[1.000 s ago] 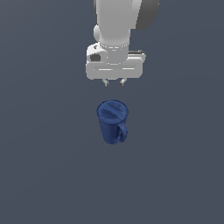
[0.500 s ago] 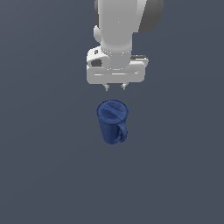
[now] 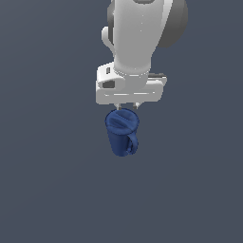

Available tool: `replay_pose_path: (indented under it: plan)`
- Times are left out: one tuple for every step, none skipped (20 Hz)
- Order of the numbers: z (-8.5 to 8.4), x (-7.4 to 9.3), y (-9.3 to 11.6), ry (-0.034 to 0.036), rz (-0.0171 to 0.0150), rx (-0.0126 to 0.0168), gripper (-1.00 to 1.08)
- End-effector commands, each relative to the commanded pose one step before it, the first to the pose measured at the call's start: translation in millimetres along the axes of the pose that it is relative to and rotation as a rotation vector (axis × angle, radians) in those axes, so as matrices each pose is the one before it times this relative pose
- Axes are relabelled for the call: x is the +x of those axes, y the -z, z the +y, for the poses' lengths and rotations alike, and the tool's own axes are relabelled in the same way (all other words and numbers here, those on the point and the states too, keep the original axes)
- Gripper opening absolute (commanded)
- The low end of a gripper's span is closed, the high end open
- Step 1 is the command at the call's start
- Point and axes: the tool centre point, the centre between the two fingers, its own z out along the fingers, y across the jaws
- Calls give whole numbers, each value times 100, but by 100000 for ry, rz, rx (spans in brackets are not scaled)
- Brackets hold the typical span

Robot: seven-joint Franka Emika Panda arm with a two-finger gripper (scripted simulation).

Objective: Pick up the object and move it to a goal position.

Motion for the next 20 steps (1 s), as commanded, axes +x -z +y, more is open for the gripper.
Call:
replay_pose_path:
  plan:
    - [-95, 1339, -323, 1266, -1288, -1044, 28]
    - [-35, 516, -141, 485, -504, -412, 28]
    - [-37, 511, -150, 481, -505, -414, 28]
    - [-37, 504, -158, 475, -505, -416, 28]
    - [-37, 498, -166, 469, -505, -417, 28]
    - [-38, 491, -174, 463, -505, -418, 28]
    - [-39, 484, -181, 457, -504, -419, 28]
    - [-40, 477, -189, 451, -504, -420, 28]
    - [-41, 469, -197, 445, -504, -421, 28]
    - [-44, 463, -205, 441, -506, -424, 28]
    - [-43, 455, -212, 433, -504, -423, 28]
    - [-45, 447, -219, 427, -504, -424, 28]
    - [-48, 440, -228, 422, -505, -426, 28]
    - [-48, 422, -229, 406, -493, -416, 28]
    - [-47, 394, -224, 380, -468, -395, 28]
    - [-46, 366, -217, 355, -443, -375, 28]
    - [-46, 340, -210, 331, -418, -354, 28]
    - [-44, 314, -201, 306, -392, -332, 28]
    - [-40, 287, -190, 280, -363, -308, 28]
    - [-43, 266, -183, 262, -344, -291, 28]
